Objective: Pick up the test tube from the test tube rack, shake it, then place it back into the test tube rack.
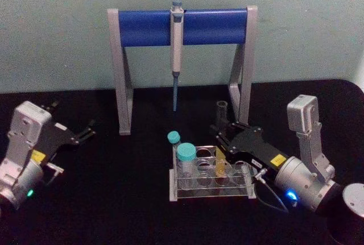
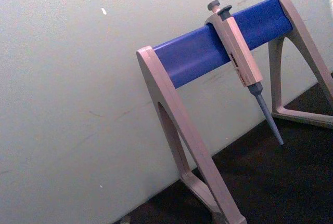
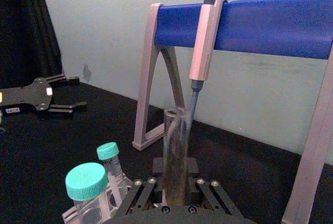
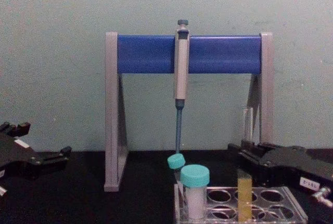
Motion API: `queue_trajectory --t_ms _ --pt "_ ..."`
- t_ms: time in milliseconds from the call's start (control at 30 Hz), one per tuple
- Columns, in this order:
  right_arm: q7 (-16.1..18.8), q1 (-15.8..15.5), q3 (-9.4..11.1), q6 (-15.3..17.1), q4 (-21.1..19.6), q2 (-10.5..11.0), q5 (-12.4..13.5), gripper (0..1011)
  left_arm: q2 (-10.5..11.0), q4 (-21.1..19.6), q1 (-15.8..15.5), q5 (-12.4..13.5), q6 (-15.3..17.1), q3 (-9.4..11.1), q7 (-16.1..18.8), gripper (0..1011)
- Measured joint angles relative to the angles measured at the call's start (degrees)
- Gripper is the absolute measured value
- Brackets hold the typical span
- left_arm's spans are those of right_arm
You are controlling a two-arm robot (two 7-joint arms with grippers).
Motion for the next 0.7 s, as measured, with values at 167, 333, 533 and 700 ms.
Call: queue_trajectory --t_ms 167,333,533,700 --pt "0.02 0.0 0.02 0.0 -0.02 0.02 0.0 432 0.0 0.0 0.0 0.0 0.0 0.0 0.0 1010" --pt "0.04 0.01 0.02 0.0 -0.04 0.03 0.0 589 0.0 0.0 0.0 0.0 0.0 0.0 0.0 1010" --pt "0.07 0.0 0.02 0.0 -0.04 0.03 0.0 775 0.0 0.0 0.0 0.0 0.0 0.0 0.0 1010" --pt "0.09 0.01 0.02 -0.02 -0.04 0.03 0.01 932 0.0 0.0 0.0 0.0 0.0 0.0 0.0 1009"
